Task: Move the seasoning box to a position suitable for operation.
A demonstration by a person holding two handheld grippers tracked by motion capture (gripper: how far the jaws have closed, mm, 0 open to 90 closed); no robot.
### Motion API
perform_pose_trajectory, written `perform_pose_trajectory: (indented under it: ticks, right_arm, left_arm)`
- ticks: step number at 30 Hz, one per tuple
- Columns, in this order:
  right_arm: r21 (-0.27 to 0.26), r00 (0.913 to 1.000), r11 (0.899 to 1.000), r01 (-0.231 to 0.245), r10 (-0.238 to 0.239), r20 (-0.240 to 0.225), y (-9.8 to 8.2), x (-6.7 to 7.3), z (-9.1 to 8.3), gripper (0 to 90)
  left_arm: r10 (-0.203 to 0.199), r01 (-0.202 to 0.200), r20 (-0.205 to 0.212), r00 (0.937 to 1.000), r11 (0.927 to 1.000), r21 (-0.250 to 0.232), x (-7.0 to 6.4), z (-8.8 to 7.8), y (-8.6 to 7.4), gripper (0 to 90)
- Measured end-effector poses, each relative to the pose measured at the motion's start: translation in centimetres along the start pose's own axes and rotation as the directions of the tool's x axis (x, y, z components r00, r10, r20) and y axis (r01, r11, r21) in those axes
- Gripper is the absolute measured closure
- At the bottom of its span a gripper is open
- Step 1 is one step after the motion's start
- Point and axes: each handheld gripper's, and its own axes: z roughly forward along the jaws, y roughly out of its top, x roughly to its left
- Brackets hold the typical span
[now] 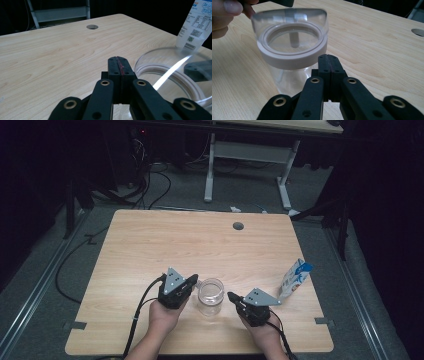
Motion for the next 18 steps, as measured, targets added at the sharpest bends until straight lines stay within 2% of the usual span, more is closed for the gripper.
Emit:
perform_pose_trajectory:
  ticks: [1,2,3,10,18]
  right_arm:
    - [-0.003,1.0,1.0,0.001,-0.001,0.0,0.0,0.0,0.0,90.0]
    - [-0.002,1.0,1.0,0.001,-0.001,0.001,0.0,0.0,0.0,90.0]
    - [-0.004,1.0,1.0,0.001,-0.001,0.0,0.0,0.0,0.0,90.0]
    - [-0.023,1.0,1.0,0.006,-0.006,-0.006,0.3,0.2,-0.2,90.0]
    - [-0.069,0.999,0.997,0.016,-0.019,-0.04,1.5,1.3,-0.9,90.0]
  left_arm:
    - [0.019,-0.019,0.036,0.9992,0.9998,0.007,0.2,0.1,-0.1,90.0]
    - [0.022,-0.023,0.001,0.9997,0.9993,0.029,0.4,0.0,-0.1,90.0]
    - [-0.007,0.007,-0.009,0.9999,0.9999,0.015,0.3,0.1,-0.2,90.0]
    - [-0.02,0.021,-0.014,0.9997,0.9997,0.015,0.5,0.1,-0.2,90.0]
    - [-0.02,0.02,-0.01,0.9998,0.9997,0.012,0.4,0.1,-0.3,90.0]
